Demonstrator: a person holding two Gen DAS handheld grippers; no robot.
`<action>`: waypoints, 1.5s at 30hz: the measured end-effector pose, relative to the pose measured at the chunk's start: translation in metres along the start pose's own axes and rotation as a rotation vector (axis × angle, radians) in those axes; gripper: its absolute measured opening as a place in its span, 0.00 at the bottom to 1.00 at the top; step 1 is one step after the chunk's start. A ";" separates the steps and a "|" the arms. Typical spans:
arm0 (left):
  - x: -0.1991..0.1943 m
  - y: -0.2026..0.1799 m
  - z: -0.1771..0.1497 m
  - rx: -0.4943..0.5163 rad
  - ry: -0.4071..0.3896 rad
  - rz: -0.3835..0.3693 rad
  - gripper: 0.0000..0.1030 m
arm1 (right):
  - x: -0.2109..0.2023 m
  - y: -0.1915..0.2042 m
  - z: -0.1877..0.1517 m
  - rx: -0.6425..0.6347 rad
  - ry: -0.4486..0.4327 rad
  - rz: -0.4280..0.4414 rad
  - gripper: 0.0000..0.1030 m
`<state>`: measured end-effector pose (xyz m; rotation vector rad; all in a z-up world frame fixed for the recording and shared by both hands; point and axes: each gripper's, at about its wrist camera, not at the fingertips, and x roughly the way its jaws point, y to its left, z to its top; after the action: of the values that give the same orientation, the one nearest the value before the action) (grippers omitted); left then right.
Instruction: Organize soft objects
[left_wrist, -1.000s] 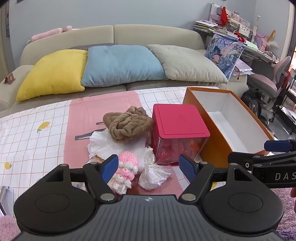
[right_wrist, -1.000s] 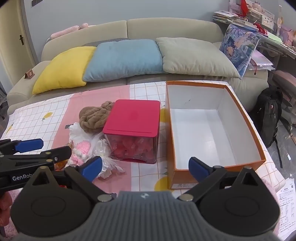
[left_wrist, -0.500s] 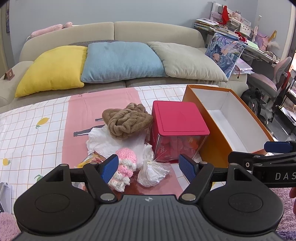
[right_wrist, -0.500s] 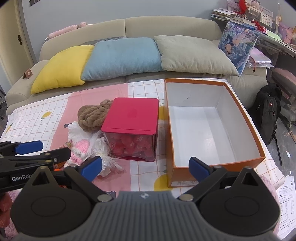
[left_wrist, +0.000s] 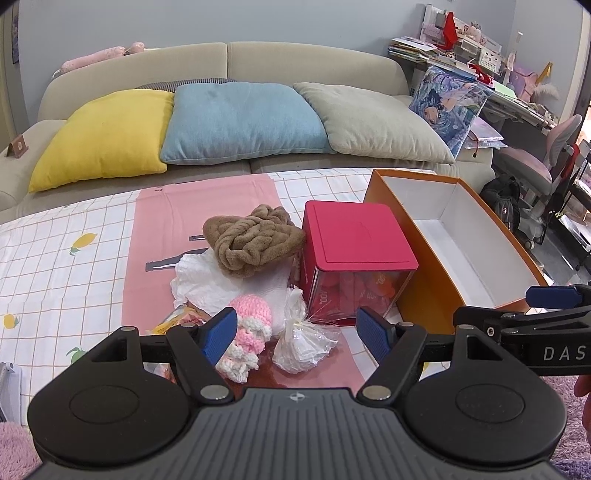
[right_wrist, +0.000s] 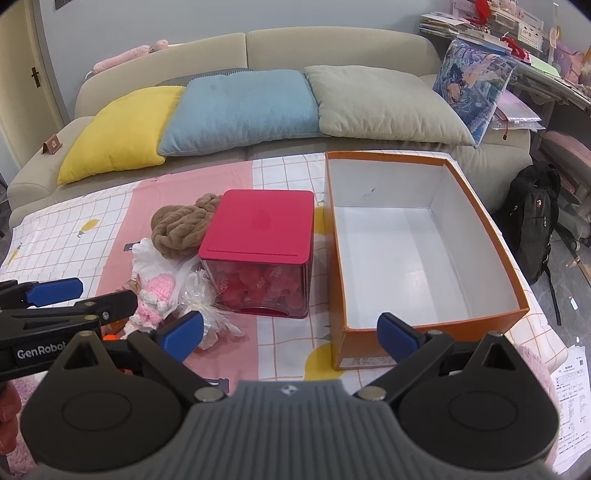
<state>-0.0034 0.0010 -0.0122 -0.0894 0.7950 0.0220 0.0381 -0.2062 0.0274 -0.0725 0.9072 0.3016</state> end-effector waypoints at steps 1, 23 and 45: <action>0.000 0.000 0.000 -0.001 0.000 0.000 0.84 | 0.000 0.000 0.000 0.001 0.002 -0.001 0.95; -0.005 0.002 0.005 -0.016 -0.002 -0.016 0.82 | 0.003 0.003 0.001 0.006 0.014 -0.012 0.96; -0.008 0.005 0.007 -0.030 -0.016 -0.011 0.76 | 0.000 0.003 0.000 0.011 0.015 -0.007 0.96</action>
<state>-0.0045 0.0065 -0.0017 -0.1221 0.7779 0.0244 0.0373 -0.2031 0.0274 -0.0677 0.9229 0.2903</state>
